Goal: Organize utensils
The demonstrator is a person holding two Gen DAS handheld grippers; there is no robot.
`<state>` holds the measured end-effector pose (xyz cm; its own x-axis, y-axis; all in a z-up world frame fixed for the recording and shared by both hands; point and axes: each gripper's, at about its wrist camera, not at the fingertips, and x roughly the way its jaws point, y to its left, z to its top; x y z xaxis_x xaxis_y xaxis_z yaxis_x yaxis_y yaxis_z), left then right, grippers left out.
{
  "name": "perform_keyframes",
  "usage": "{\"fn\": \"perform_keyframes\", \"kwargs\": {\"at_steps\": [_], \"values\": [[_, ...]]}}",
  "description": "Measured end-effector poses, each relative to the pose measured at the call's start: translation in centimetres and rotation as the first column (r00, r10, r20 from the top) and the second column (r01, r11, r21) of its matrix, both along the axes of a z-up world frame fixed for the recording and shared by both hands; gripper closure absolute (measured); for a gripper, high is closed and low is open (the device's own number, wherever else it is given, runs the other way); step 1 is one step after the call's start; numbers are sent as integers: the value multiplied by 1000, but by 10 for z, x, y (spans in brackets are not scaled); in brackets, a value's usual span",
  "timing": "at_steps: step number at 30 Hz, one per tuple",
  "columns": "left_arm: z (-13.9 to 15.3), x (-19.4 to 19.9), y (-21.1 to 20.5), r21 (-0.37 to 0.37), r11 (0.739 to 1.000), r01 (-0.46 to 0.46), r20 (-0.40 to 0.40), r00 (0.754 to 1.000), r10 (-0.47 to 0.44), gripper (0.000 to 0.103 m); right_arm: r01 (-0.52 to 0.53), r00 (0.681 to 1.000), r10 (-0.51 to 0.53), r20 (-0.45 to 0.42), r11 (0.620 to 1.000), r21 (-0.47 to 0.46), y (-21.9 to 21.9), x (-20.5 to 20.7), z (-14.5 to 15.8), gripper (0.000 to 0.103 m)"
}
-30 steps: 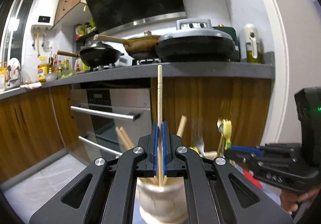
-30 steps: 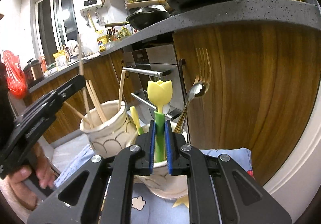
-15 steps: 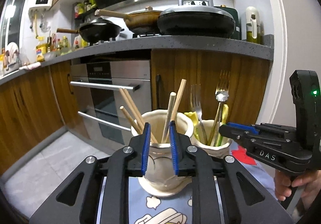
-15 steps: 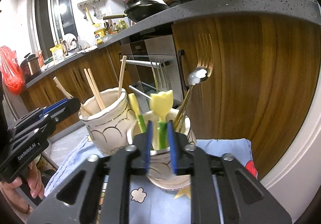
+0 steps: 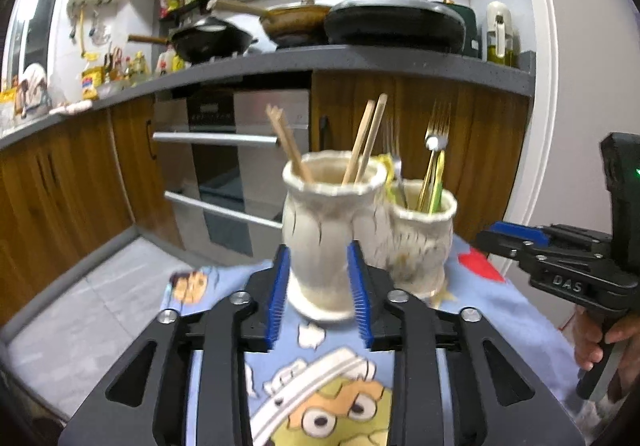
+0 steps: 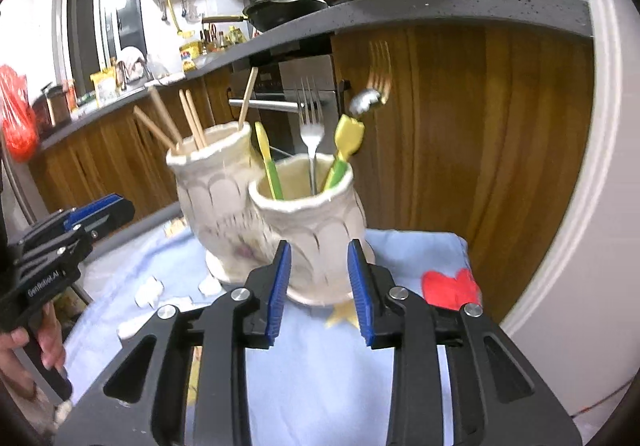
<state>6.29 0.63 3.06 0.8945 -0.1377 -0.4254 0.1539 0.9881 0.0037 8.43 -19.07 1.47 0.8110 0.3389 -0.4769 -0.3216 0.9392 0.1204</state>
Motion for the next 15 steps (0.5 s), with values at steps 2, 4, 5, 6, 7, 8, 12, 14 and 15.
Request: {"fn": "perform_keyframes", "kwargs": {"at_steps": [2, 4, 5, 6, 7, 8, 12, 14, 15], "values": [[-9, -1, 2, -11, 1000, -21, -16, 1000, 21, 61, 16, 1000, -15, 10, 1000, -18, 0, -5, -6, 61], [-15, -3, 3, -16, 999, -40, -7, 999, 40, 49, 36, 999, -35, 25, 999, -32, 1, -9, -10, 52], [-17, -4, 3, -19, 999, -50, -1, 999, 50, 41, 44, 998, -43, 39, 998, -40, 2, -12, -10, 51], [-19, -5, 3, -25, 998, -52, 8, 999, 52, 38, 54, 997, -51, 61, 997, -51, 2, -15, -11, 48], [-20, -7, 3, -26, 998, -55, 18, 998, 55, 34, 62, 995, -57, 81, 996, -60, 3, -17, -11, 42], [-21, -8, 2, -24, 998, -57, 23, 998, 58, 30, 66, 994, -60, 93, 996, -66, 4, -20, -12, 40], [-23, -14, 0, -4, 998, -60, 53, 997, 60, 23, 68, 989, -56, 136, 994, -88, 4, -29, -16, 26], [-24, -17, 0, 0, 998, -59, 65, 996, 58, 16, 68, 987, -54, 154, 994, -89, 4, -33, -17, 17], [-24, -18, 1, -3, 998, -58, 71, 996, 58, 14, 67, 986, -53, 159, 994, -85, 3, -34, -18, 12]]}}
